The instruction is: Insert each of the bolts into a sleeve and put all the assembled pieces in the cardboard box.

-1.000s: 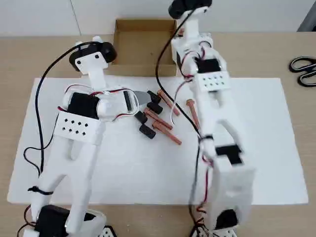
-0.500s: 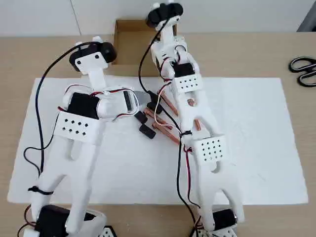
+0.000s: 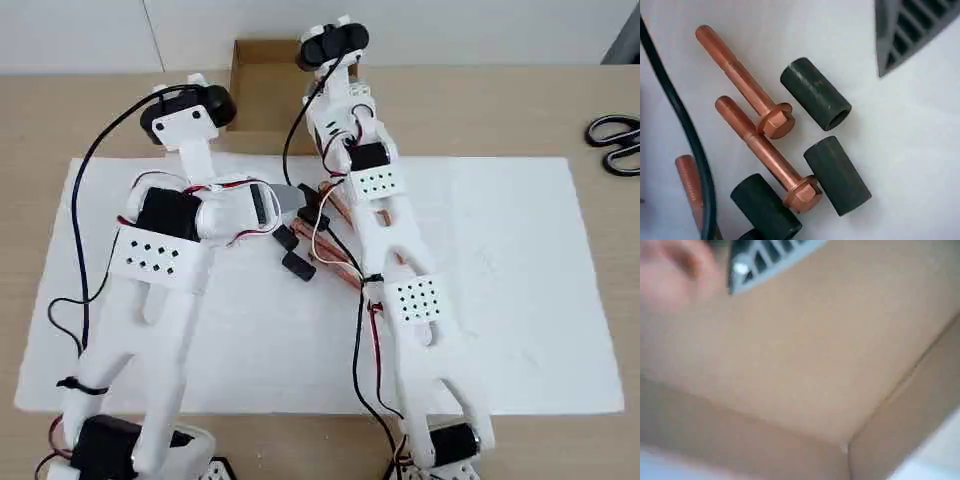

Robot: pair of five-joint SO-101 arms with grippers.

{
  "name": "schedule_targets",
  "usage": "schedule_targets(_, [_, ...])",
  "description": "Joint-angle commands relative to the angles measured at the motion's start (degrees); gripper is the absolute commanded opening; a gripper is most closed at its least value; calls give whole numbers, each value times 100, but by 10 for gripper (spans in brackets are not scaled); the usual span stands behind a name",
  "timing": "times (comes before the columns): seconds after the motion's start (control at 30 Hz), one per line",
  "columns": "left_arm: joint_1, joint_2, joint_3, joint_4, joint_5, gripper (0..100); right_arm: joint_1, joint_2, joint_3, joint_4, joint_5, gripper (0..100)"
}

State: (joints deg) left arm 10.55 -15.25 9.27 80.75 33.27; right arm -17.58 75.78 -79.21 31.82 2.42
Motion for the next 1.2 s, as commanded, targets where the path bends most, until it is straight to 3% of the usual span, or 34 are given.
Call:
schedule_targets(0.0, [18, -44, -215, 9, 9, 321, -31, -127, -387, -171, 18, 224])
schedule_targets(0.33, [18, -44, -215, 9, 0, 321, -13, -171, -440, -171, 9, 225])
schedule_targets(0.43, [18, -44, -215, 9, 0, 321, -4, -180, -1073, 48, 35, 225])
schedule_targets(0.5, [26, -44, -215, 9, -123, 321, -4, -189, -1802, 602, 44, 225])
schedule_targets(0.63, [44, -44, -215, 9, -431, 321, 136, -919, -1741, 1666, 18, 225])
schedule_targets(1.0, [396, -53, -224, -9, -448, 321, 295, -3547, -1705, 6404, 35, 224])
schedule_targets(1.17, [378, -53, -224, 9, -448, 321, 295, -3644, -1679, 6580, 26, 224])
